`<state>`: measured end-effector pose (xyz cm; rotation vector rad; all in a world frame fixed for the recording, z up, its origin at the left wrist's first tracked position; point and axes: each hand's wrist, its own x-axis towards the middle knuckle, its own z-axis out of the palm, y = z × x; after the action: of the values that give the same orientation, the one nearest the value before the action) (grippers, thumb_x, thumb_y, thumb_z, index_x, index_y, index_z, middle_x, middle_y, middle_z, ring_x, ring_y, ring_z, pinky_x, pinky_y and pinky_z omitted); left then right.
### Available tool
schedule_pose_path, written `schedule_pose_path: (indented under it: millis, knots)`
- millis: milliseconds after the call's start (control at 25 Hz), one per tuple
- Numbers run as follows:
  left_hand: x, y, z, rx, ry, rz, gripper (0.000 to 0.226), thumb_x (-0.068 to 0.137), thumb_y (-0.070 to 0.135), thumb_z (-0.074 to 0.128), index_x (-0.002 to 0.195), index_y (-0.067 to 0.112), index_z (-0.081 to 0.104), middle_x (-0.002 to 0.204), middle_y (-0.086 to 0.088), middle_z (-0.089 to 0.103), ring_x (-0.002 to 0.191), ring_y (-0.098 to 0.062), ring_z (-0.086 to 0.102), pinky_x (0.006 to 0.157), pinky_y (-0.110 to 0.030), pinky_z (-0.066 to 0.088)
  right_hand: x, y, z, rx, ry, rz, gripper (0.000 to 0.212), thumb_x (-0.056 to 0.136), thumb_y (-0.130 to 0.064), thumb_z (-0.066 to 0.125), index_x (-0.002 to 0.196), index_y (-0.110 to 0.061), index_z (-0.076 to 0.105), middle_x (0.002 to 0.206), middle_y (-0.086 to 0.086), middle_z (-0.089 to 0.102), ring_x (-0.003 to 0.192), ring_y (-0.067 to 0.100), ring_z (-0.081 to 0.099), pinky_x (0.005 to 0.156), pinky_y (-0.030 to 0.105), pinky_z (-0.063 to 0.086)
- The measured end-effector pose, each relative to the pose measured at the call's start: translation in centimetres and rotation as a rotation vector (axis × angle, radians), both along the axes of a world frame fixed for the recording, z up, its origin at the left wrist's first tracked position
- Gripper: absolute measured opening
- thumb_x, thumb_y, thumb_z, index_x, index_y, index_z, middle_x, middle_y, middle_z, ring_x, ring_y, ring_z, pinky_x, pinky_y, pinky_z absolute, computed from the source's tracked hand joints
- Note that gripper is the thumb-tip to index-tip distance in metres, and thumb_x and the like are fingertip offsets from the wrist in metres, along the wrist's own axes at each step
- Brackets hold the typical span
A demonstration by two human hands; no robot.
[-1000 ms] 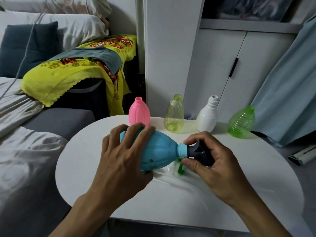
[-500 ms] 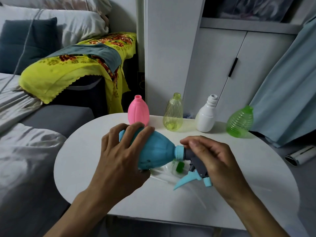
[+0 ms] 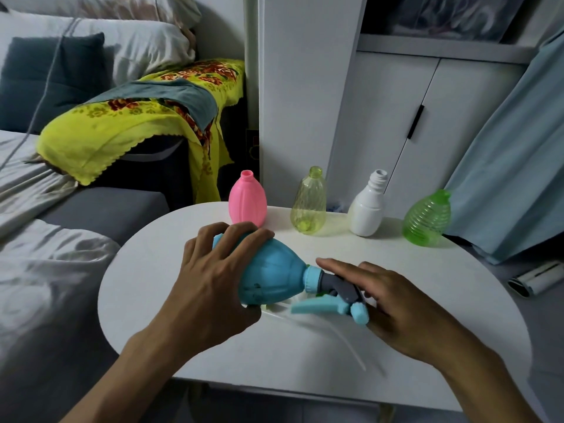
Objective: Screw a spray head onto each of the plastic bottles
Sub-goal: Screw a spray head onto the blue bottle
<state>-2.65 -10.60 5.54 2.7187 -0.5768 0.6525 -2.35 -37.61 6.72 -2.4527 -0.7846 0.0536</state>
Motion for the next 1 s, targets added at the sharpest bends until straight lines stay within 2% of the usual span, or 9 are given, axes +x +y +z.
schedule_pose_path:
  millis: [80,160,200,320,480,600,720,880,1000]
  knots:
    - [0.0,0.1,0.2,0.006,-0.028,0.003,0.101,0.044,0.035,0.09,0.136,0.021,0.05,0.135,-0.003,0.054,0.119,-0.032,0.041,0.09,-0.049,0.045,-0.3,0.6,0.2,0.093,0.046,-0.043,0.033,0.091,-0.061,0.048,0.12,-0.051,0.062,0.089,-0.007,0.069,0.087,0.005,0.063,0.077,0.029,0.051]
    - [0.0,0.0,0.2,-0.005,-0.064,0.009,0.099,0.045,0.033,0.092,0.135,0.019,0.051,0.135,-0.006,0.055,0.118,-0.033,0.042,0.09,-0.051,0.044,-0.5,1.1,0.2,0.191,0.143,-0.135,0.053,0.084,-0.076,0.04,0.08,-0.035,0.074,0.076,-0.008,0.072,0.078,0.005,0.066,0.073,0.031,0.052]
    - [0.0,0.0,0.2,-0.007,-0.085,0.013,0.099,0.045,0.033,0.092,0.134,0.017,0.052,0.134,-0.008,0.056,0.118,-0.034,0.042,0.09,-0.051,0.044,-0.6,1.4,0.1,0.223,0.186,-0.165,0.063,0.083,-0.077,0.04,0.07,-0.025,0.074,0.068,-0.009,0.071,0.07,0.003,0.065,0.068,0.03,0.049]
    - [-0.1,-0.2,0.0,-0.017,-0.151,0.034,0.095,0.048,0.03,0.092,0.133,0.015,0.051,0.134,-0.015,0.056,0.118,-0.039,0.043,0.091,-0.055,0.044,-0.8,2.7,-0.1,0.515,0.358,-0.191,0.061,0.085,-0.069,0.045,0.071,-0.017,0.074,0.054,0.003,0.068,0.051,0.009,0.051,0.054,0.02,0.04]
    - [-0.2,-0.6,-0.2,-0.008,-0.264,0.081,0.088,0.054,0.026,0.091,0.131,0.012,0.05,0.131,-0.023,0.056,0.119,-0.042,0.04,0.091,-0.056,0.047,-0.9,4.4,-0.1,0.742,0.568,-0.333,0.065,0.079,-0.069,0.046,0.063,-0.012,0.073,0.048,0.016,0.064,0.045,0.022,0.05,0.044,0.023,0.038]
    - [-0.5,-1.2,-0.7,-0.027,-0.253,0.097,0.088,0.053,0.025,0.089,0.133,0.011,0.053,0.131,-0.022,0.055,0.119,-0.042,0.041,0.089,-0.056,0.048,-0.7,5.2,-0.6,0.683,0.515,-0.491,0.059,0.081,-0.072,0.043,0.084,-0.021,0.073,0.068,0.007,0.076,0.05,0.017,0.059,0.047,0.027,0.042]
    - [-0.7,-2.3,-1.0,-0.124,-0.148,0.117,0.089,0.05,0.026,0.088,0.132,0.01,0.058,0.13,-0.017,0.056,0.117,-0.041,0.043,0.089,-0.052,0.049,-0.6,5.9,-1.0,0.839,0.471,-0.503,0.049,0.084,-0.071,0.049,0.119,-0.04,0.062,0.103,-0.009,0.075,0.082,0.009,0.072,0.069,0.033,0.054]
    - [-1.5,-4.1,-1.4,-0.376,0.081,0.05,0.093,0.049,0.045,0.082,0.133,0.023,0.048,0.125,0.002,0.054,0.111,-0.023,0.044,0.085,-0.032,0.049,-0.5,6.3,-0.9,1.066,0.568,-0.269,0.063,0.06,-0.083,0.063,0.117,-0.058,0.059,0.129,-0.023,0.064,0.124,0.004,0.057,0.101,0.036,0.045]
    - [-1.5,-4.9,-1.3,-0.591,0.245,0.033,0.087,0.046,0.054,0.078,0.125,0.042,0.043,0.115,0.018,0.053,0.103,-0.011,0.049,0.078,-0.03,0.052,-0.3,5.9,-0.8,1.149,0.559,-0.106,0.052,0.082,-0.055,0.065,0.132,-0.052,0.051,0.143,-0.021,0.053,0.136,0.006,0.045,0.113,0.036,0.036]
